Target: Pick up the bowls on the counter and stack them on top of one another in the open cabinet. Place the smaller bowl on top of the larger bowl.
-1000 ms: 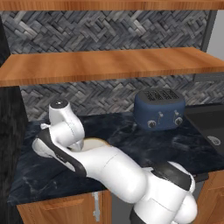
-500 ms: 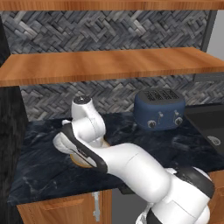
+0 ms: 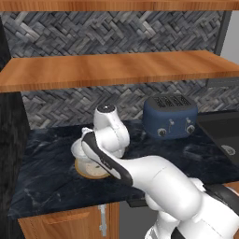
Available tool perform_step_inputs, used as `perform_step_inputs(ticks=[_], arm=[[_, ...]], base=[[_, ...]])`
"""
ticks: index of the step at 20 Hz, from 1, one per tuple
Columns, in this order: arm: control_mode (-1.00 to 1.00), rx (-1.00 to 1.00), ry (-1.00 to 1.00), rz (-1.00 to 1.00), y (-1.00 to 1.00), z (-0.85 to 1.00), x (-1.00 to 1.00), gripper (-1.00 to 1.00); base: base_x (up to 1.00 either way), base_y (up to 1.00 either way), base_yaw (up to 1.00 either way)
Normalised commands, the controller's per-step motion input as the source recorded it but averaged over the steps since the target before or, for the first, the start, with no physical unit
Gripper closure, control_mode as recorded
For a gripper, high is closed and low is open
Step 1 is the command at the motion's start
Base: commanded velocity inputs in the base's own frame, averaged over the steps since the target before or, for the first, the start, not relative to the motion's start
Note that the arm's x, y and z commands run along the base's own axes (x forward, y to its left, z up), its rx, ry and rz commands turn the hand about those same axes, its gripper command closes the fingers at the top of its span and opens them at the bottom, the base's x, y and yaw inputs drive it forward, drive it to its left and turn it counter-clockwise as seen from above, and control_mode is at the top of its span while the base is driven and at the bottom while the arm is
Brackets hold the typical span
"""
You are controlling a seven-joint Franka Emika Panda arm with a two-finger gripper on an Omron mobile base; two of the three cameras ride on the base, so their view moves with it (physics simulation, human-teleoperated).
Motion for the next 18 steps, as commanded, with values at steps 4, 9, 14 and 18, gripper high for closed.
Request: perform_step_inputs(ticks=[4,9,14,18], arm=[[-1.0,-0.05,0.0,0.01,-0.06,-0.31,0.06,1.0],[-1.0,-0.01,0.0,0.0,-0.23,-0.24,0.22,1.0],[-1.0,0.01,0.0,0.0,-0.24,-0.11,0.35,1.0],[-1.0,0.04,0.0,0.0,-0.02,-0.21,0.33,1.0]], base=[[0.0,0.0,0.0],[0.0,0.0,0.0],[0.0,0.0,0.0],[0.0,0.0,0.0]])
